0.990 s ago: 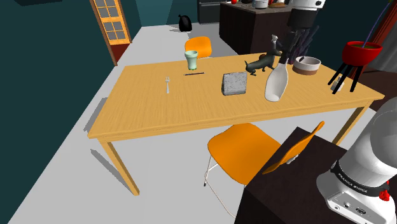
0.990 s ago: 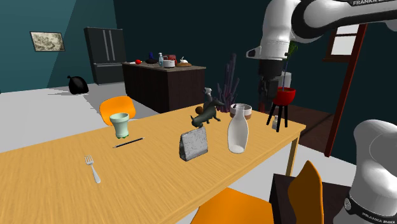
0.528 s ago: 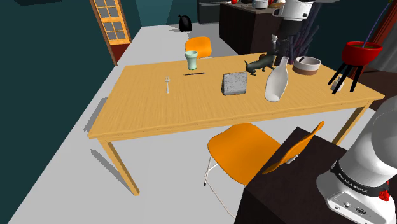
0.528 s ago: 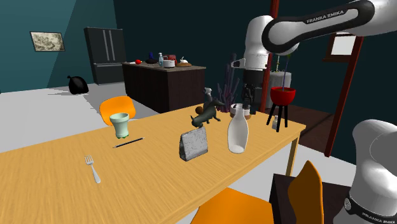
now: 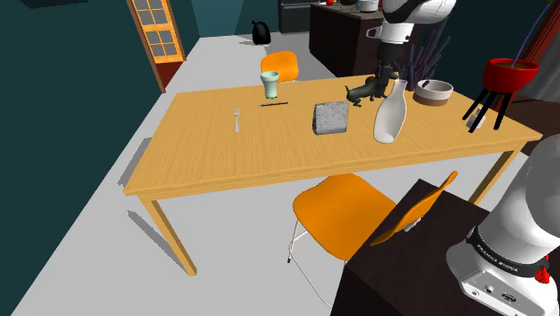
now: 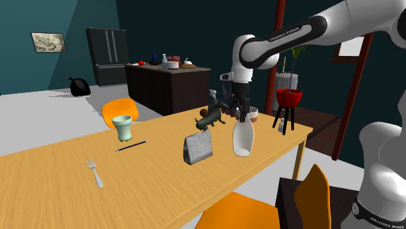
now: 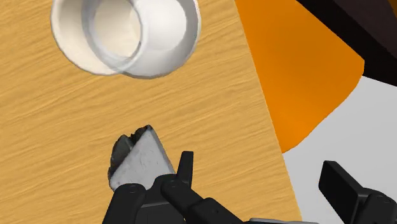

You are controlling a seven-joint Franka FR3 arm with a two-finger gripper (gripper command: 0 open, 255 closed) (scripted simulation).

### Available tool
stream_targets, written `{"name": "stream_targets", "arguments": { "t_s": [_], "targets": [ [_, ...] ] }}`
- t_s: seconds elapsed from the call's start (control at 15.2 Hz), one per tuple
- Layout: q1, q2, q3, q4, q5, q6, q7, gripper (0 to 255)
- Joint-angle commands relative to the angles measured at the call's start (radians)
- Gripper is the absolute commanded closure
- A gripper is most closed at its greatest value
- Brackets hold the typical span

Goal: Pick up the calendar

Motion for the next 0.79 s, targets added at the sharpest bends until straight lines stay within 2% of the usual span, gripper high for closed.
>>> {"name": "stream_targets", "arguments": {
  "t_s": [0.0, 0.33, 0.73],
  "targets": [
    [0.003, 0.101, -0.027, 0.068, 0.052, 0.012, -0.108, 0],
    [-0.036, 0.34, -0.034, 0.255, 0.183, 0.004, -0.337, 0],
    [-0.133, 0.617, 0.022, 0.54, 0.295, -0.054, -0.538, 0]
  ]
}}
